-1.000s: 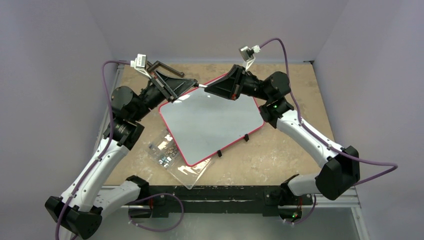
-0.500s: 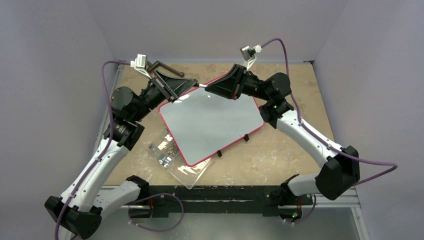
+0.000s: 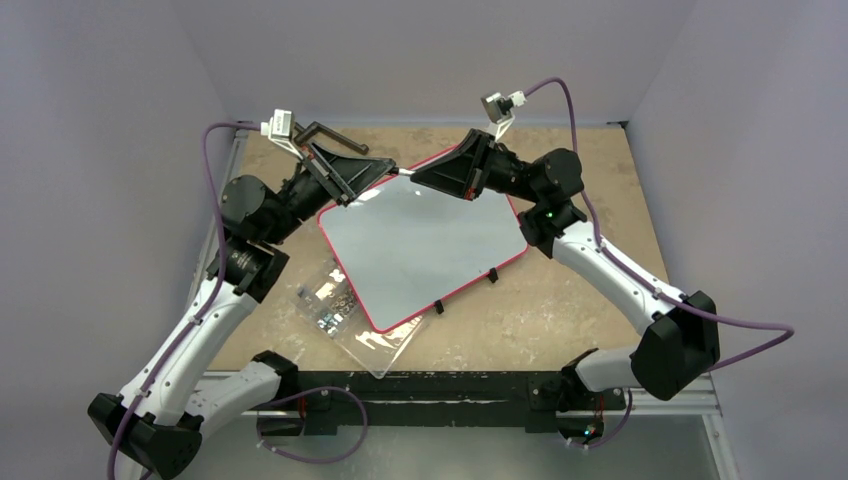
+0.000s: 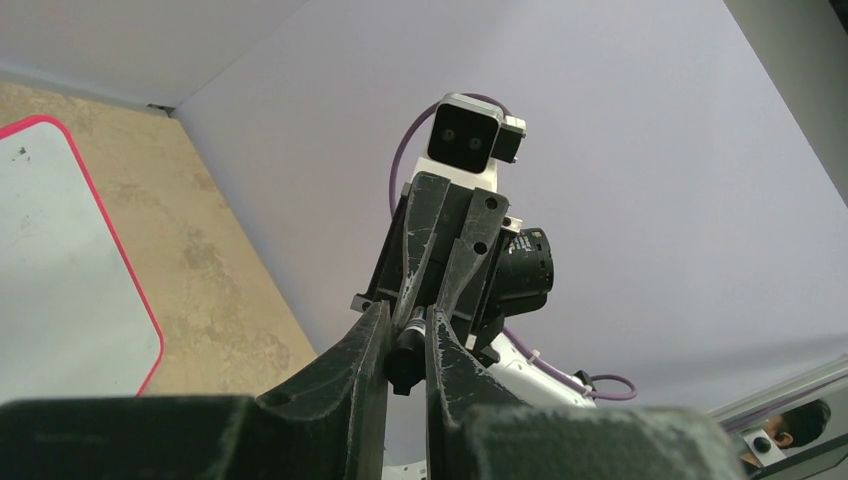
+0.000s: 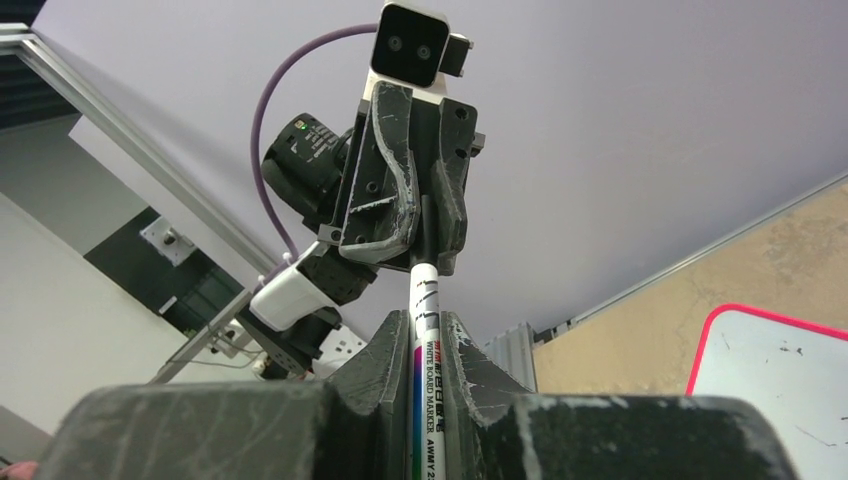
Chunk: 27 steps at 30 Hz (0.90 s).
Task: Write a sentence on the whiteboard
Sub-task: Open the whiteboard marker at the center of the board.
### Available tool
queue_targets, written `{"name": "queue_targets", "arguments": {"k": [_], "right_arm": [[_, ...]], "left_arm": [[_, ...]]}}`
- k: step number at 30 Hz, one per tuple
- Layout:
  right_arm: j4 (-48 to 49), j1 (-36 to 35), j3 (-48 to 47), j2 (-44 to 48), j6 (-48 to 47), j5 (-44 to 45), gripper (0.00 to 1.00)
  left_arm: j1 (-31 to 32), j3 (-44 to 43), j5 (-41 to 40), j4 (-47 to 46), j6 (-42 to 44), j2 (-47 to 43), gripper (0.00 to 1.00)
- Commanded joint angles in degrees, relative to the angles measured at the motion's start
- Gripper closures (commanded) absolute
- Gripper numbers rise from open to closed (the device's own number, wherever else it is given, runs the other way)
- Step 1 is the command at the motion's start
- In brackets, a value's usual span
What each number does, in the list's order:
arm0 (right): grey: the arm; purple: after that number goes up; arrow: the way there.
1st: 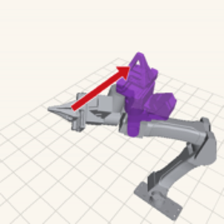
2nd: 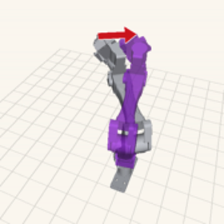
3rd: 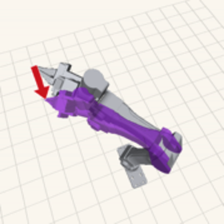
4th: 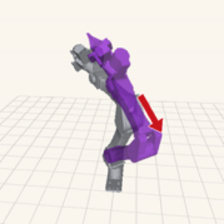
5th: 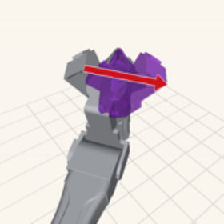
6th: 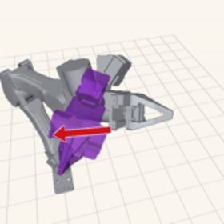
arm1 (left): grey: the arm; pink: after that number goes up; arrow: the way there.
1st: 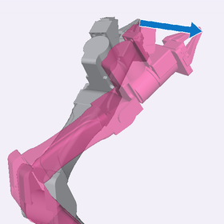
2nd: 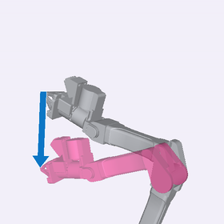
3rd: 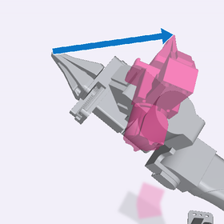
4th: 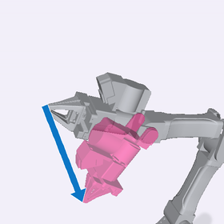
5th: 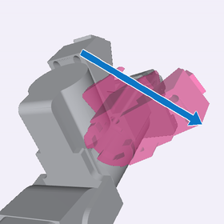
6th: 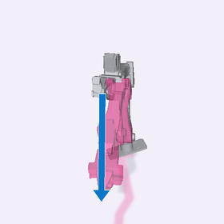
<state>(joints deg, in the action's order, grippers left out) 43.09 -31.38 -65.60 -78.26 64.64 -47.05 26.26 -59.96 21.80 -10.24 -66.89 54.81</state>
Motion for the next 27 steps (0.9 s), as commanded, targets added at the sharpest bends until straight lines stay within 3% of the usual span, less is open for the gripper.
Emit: {"name": "queue_targets", "arguments": {"k": [1, 5, 7, 9, 12, 27], "right_arm": [[6.4, 0.02, -0.15, 2.01, 1.1, 1.17, 1.0], [6.28, 0.0, 0.21, 2.36, 0.82, 1.3, 1.0], [5.53, 0.0, 0.32, 2.53, 0.25, 1.34, 1.0], [4.94, 0.0, 0.43, 2.78, -0.23, 1.47, 1.0], [5.11, 0.0, 1.1, 3.18, -0.24, 1.68, 1.0], [-0.53, 3.28, 8.69, 10.96, -1.79, 2.12, 1.0]], "left_arm": [[0.19, 1.25, -0.53, 1.78, 1.5, 0.13, 1.0], [0.19, 0.91, -0.57, 2.41, 1.95, -0.03, 1.0], [0.19, 0.33, -0.93, 3.62, 2.56, -0.18, 0.9], [0.19, -0.15, -1.01, 4.22, 3.0, -0.31, 0.87], [0.19, -0.5, -0.98, 3.93, 3.26, -0.44, 1.0], [-0.02, -3.36, -6.07, 2.87, 3.13, -0.7, 1.0]]}}
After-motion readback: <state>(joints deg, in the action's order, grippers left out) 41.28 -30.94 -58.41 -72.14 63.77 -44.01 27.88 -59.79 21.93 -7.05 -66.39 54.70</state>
